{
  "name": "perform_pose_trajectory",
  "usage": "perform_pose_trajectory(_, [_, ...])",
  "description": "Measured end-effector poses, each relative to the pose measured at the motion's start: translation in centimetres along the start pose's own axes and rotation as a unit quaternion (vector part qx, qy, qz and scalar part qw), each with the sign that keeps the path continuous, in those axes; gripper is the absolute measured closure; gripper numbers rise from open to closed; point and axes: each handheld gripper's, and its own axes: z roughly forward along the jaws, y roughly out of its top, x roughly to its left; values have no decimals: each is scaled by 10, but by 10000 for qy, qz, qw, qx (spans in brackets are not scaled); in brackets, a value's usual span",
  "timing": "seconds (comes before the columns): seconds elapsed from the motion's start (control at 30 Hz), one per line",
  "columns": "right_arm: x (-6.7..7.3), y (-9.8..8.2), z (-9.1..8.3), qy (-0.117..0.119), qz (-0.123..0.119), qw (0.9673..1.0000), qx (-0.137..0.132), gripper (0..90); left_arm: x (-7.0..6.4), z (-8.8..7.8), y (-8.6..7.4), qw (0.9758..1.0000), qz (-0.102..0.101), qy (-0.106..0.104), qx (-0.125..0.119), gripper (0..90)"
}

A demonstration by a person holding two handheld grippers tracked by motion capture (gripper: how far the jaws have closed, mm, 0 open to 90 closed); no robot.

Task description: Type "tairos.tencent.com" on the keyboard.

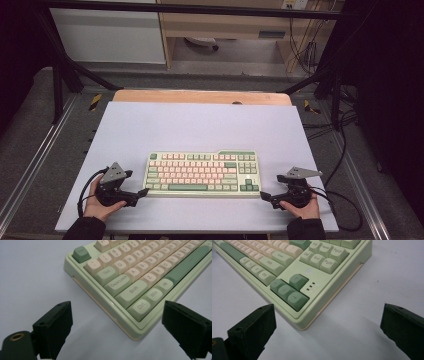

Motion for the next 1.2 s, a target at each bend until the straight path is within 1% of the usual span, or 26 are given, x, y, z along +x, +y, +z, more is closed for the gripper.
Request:
perform_pose_trajectory(0.4, [0,0,0,2,-5,10000,-9,7,-3,-1,2,10000,28,-2,-15,100])
perform_pose_trajectory(0.53, [1,0,0,-3,6,10000,10,7,-5,-3,5,9999,37,21,-93,118])
perform_pose_trajectory(0.6, [1,0,0,-5,18,10000,8,7,-6,-3,5,9999,51,24,-112,145])
perform_pose_trajectory(0.7, [1,0,0,-8,27,10000,22,7,-8,-3,7,9999,34,-3,-149,162])
perform_pose_trajectory(0.8, [1,0,0,-6,22,10000,12,7,-11,-4,9,9998,65,-17,-185,207])
perform_pose_trajectory(0.87, [1,0,0,-13,23,10000,23,7,-12,-5,11,9997,50,-44,-220,238])
perform_pose_trajectory(0.97, [1,0,0,-10,35,10000,13,7,-14,-5,13,9997,46,-35,-225,295])
perform_pose_trajectory(1.03, [1,0,0,-11,32,10000,16,7,-15,-5,15,9998,49,-16,-197,310])
perform_pose_trajectory(1.07, [1,0,-1,-17,31,10000,17,7,-15,-4,16,9998,47,-18,-187,341])
perform_pose_trajectory(1.2, [1,0,0,-16,33,10000,15,7,-17,-4,20,9998,-15,-42,-195,388])
